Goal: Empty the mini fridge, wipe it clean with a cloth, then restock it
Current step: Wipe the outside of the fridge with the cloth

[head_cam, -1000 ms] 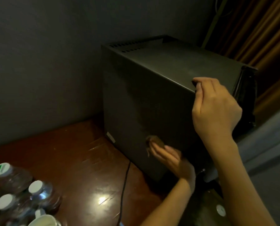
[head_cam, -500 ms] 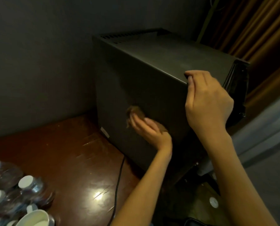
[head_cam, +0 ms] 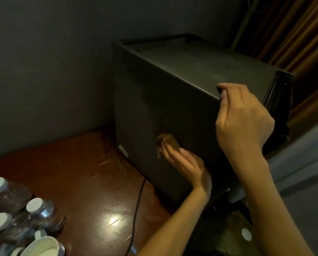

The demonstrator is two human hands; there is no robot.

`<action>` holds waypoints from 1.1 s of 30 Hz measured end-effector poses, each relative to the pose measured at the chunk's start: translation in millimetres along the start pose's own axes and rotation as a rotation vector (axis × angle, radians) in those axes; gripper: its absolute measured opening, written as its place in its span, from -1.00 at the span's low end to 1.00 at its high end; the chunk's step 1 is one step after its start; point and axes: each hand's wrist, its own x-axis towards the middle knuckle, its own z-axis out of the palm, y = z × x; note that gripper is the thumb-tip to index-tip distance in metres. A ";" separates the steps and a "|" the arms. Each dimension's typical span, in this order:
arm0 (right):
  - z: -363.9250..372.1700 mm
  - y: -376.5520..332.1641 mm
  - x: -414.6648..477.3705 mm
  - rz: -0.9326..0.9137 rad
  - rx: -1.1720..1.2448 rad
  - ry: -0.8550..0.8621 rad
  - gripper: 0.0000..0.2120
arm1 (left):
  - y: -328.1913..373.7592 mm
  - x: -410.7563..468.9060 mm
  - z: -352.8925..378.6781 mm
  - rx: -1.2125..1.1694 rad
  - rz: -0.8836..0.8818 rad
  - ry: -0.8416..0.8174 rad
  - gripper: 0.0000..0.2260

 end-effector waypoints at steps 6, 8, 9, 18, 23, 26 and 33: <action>-0.3 1.5 0.1 -0.012 0.021 -0.003 -0.63 | 15.1 -46.8 -18.0 -0.044 0.168 -0.290 -0.56; -0.3 1.4 -0.5 -0.011 0.030 0.005 -0.63 | 45.8 -20.9 -4.4 -0.043 0.455 -0.277 -0.53; -0.1 1.6 -0.5 -0.018 0.032 0.005 -0.63 | 59.0 -4.3 2.9 -0.039 0.542 -0.255 -0.52; 2.0 2.6 -0.3 -0.031 0.034 -0.012 -0.64 | -16.0 -32.2 -23.8 0.110 0.008 -0.179 -0.58; -11.6 3.7 0.8 -0.019 0.308 -0.065 -0.66 | 50.2 -29.2 -7.1 0.022 0.530 -0.339 -0.47; -28.8 16.3 7.6 0.114 0.869 -0.195 -0.66 | 100.5 10.2 14.9 -0.033 0.898 -0.389 -0.45; -29.8 41.6 12.4 0.213 0.817 -0.170 -0.63 | 3.4 2.9 -25.8 0.028 0.904 -0.491 -0.51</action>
